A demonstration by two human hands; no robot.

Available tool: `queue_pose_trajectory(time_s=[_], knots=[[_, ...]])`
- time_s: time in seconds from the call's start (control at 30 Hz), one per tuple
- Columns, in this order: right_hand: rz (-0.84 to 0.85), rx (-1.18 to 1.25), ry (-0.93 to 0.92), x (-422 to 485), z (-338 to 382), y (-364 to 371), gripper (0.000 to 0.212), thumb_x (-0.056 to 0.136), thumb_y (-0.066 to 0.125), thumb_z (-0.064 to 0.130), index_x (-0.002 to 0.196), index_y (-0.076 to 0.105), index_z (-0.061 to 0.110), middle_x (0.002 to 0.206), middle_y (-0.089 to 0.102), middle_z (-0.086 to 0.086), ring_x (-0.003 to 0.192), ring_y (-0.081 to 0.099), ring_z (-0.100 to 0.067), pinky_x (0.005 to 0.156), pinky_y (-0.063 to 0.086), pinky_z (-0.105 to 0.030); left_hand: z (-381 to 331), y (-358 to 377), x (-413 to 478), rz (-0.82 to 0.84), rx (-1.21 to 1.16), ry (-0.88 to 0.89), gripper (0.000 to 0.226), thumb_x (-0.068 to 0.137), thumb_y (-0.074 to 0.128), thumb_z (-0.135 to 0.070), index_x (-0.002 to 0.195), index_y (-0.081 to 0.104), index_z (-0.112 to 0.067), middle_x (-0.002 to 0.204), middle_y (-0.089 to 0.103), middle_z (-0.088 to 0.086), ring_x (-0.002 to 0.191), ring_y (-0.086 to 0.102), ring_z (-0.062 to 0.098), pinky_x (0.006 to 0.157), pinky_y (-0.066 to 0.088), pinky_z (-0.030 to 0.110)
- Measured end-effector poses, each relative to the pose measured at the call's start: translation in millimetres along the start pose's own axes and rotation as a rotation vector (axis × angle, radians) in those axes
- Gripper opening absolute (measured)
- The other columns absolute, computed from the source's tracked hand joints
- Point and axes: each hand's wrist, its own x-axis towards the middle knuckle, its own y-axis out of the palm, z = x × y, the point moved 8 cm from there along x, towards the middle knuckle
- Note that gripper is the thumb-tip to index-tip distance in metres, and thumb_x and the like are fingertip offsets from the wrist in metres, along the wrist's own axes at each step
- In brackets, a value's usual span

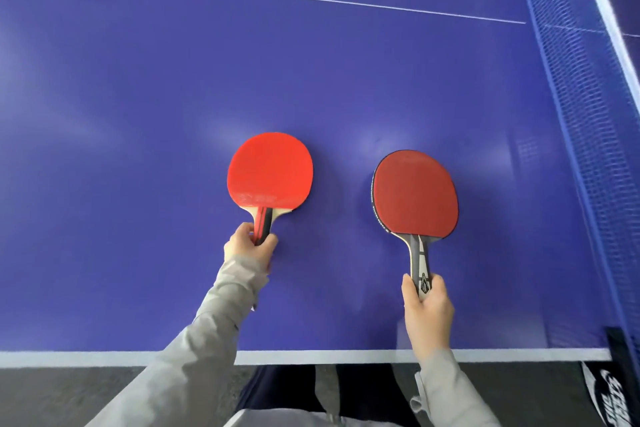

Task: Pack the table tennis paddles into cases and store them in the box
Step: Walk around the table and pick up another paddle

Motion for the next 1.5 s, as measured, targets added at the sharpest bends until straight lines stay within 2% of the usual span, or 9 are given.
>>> queue_pose_trajectory(time_s=[0.23,0.47,0.63,0.77,0.93,1.03,1.2,1.37,1.5], knots=[[-0.007,0.017,0.011,-26.1,0.3,11.6,0.014,0.088,0.062,0.021,0.084,0.052,0.012,0.065,0.059,0.007,0.062,0.055,-0.011,0.054,0.038,-0.017,18.6,28.5,-36.2,0.000,-0.175,0.018,0.013,0.075,0.058,-0.018,0.072,0.046,-0.014,0.059,0.043,0.001,0.049,0.041,0.022,0.045,0.040,0.030],[0.045,0.034,-0.003,-41.5,5.6,31.2,0.015,0.088,0.063,0.020,0.081,0.050,0.016,0.062,0.059,0.007,0.061,0.055,0.004,0.053,0.039,-0.009,36.7,57.9,-53.1,0.009,-0.168,-0.002,0.016,0.076,0.064,-0.024,0.072,0.049,-0.024,0.054,0.048,-0.007,0.045,0.045,0.016,0.042,0.044,0.024],[0.100,0.041,-0.036,-47.1,16.3,44.7,0.014,0.089,0.062,0.022,0.085,0.051,0.014,0.062,0.057,0.006,0.057,0.053,0.000,0.051,0.039,-0.013,29.2,68.0,-44.5,0.099,-0.126,0.021,0.022,0.079,0.068,-0.030,0.076,0.046,-0.025,0.061,0.053,-0.002,0.050,0.056,0.022,0.055,0.055,0.037],[0.146,0.066,-0.049,-49.2,30.0,59.0,0.016,0.089,0.061,0.025,0.090,0.052,0.012,0.063,0.057,0.007,0.052,0.051,-0.003,0.051,0.038,-0.018,18.0,80.0,-45.6,0.305,-0.249,0.077,0.015,0.086,0.063,-0.013,0.088,0.052,-0.023,0.067,0.059,0.001,0.052,0.062,0.015,0.064,0.058,0.035],[0.178,0.071,-0.065,-49.4,48.8,80.9,0.017,0.089,0.061,0.029,0.091,0.051,0.015,0.066,0.060,0.008,0.058,0.056,0.003,0.052,0.039,-0.015,9.6,83.5,-49.9,0.518,-0.387,0.101,0.032,0.087,0.053,0.010,0.116,0.052,-0.004,0.082,0.057,0.003,0.074,0.059,0.012,0.060,0.050,0.013],[0.200,0.076,-0.073,-51.9,55.4,92.3,0.015,0.089,0.061,0.029,0.091,0.051,0.018,0.074,0.064,0.007,0.067,0.061,0.003,0.056,0.042,-0.011,8.2,83.5,-52.6,0.544,-0.411,0.119,0.033,0.088,0.052,0.012,0.118,0.050,-0.002,0.086,0.060,0.007,0.076,0.062,0.012,0.064,0.053,0.016],[0.252,0.040,-0.088,-65.3,54.1,105.7,0.022,0.090,0.059,0.030,0.100,0.053,0.011,0.092,0.067,-0.003,0.087,0.065,-0.022,0.076,0.051,-0.037,7.3,85.3,-52.1,0.568,-0.396,0.132,0.033,0.088,0.048,0.015,0.116,0.050,-0.002,0.084,0.059,0.006,0.063,0.066,-0.001,0.056,0.051,0.014],[0.213,-0.001,-0.116,-70.6,57.7,108.1,0.024,0.093,0.052,0.036,0.103,0.052,0.015,0.094,0.060,0.003,0.088,0.062,-0.020,0.076,0.049,-0.036,9.0,85.2,-50.7,0.589,-0.369,0.126,0.031,0.089,0.049,0.011,0.115,0.051,-0.005,0.084,0.061,0.004,0.064,0.066,0.001,0.059,0.052,0.016],[0.183,-0.084,-0.179,-66.5,60.3,107.9,0.024,0.092,0.053,0.036,0.103,0.056,0.015,0.095,0.049,0.004,0.087,0.056,-0.021,0.079,0.048,-0.038,8.5,88.1,-51.2,0.664,-0.532,0.002,0.031,0.087,0.046,0.016,0.103,0.057,-0.008,0.076,0.067,0.003,0.063,0.068,0.010,0.060,0.055,0.022]])
